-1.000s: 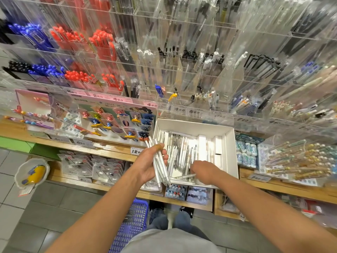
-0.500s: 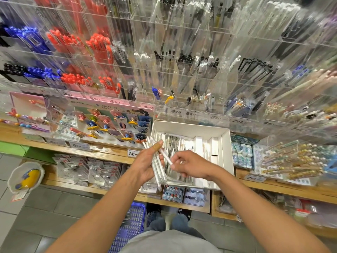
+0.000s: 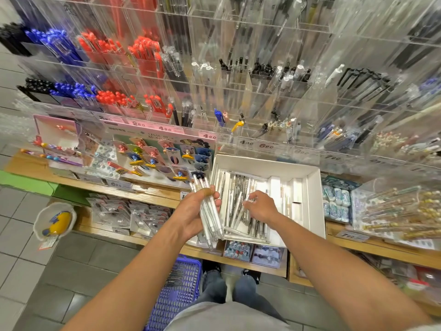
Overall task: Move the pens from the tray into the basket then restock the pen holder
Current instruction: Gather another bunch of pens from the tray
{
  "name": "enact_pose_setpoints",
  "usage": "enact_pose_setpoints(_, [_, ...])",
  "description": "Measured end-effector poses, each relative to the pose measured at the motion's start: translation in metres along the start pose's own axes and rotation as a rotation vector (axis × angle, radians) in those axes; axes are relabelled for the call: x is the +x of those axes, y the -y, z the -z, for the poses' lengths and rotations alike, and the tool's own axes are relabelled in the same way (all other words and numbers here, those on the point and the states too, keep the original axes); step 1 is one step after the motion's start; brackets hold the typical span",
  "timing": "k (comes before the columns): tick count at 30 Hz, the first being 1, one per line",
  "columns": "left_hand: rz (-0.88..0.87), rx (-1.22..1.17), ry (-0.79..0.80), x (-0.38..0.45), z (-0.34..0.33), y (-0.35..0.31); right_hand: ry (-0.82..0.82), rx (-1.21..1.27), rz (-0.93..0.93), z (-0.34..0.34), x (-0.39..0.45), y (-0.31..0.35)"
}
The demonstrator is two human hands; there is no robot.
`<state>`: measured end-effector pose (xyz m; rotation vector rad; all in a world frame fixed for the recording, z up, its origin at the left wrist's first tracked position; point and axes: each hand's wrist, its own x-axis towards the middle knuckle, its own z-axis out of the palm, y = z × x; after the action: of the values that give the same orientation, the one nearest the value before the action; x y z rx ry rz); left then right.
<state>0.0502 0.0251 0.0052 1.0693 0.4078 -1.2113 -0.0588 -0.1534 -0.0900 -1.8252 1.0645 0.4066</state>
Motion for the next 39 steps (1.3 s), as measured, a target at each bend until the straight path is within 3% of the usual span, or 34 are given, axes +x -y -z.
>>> enact_pose_setpoints(10, [0.039, 0.043, -0.031, 0.006, -0.001, 0.004, -0.051, 0.061, 0.158, 0.008, -0.001, 0.011])
enact_pose_setpoints(15, [0.033, 0.052, -0.030, 0.006, -0.006, 0.005, 0.034, -0.092, 0.069, 0.003, 0.006, 0.003])
enact_pose_setpoints(21, [0.023, 0.074, -0.068, 0.000, -0.001, 0.007, -0.118, -0.276, 0.050, -0.018, 0.012, 0.004])
enact_pose_setpoints(26, [0.016, 0.089, -0.079, -0.002, 0.004, 0.009, -0.130, -0.296, 0.059, -0.016, 0.017, 0.010])
enact_pose_setpoints(29, [0.019, 0.092, -0.077, -0.001, 0.003, 0.010, -0.110, -0.212, 0.105, -0.007, 0.009, 0.014])
enact_pose_setpoints(32, [0.023, 0.075, -0.062, 0.003, 0.001, 0.009, -0.088, -0.077, 0.277, 0.015, -0.009, 0.029])
enact_pose_setpoints(35, [0.012, 0.064, -0.054, 0.006, -0.003, 0.007, -0.010, 0.238, 0.471, 0.044, -0.033, 0.055])
enact_pose_setpoints(39, [0.004, 0.046, 0.098, 0.009, -0.013, 0.009, 0.149, 0.397, 0.502, 0.051, -0.053, 0.081])
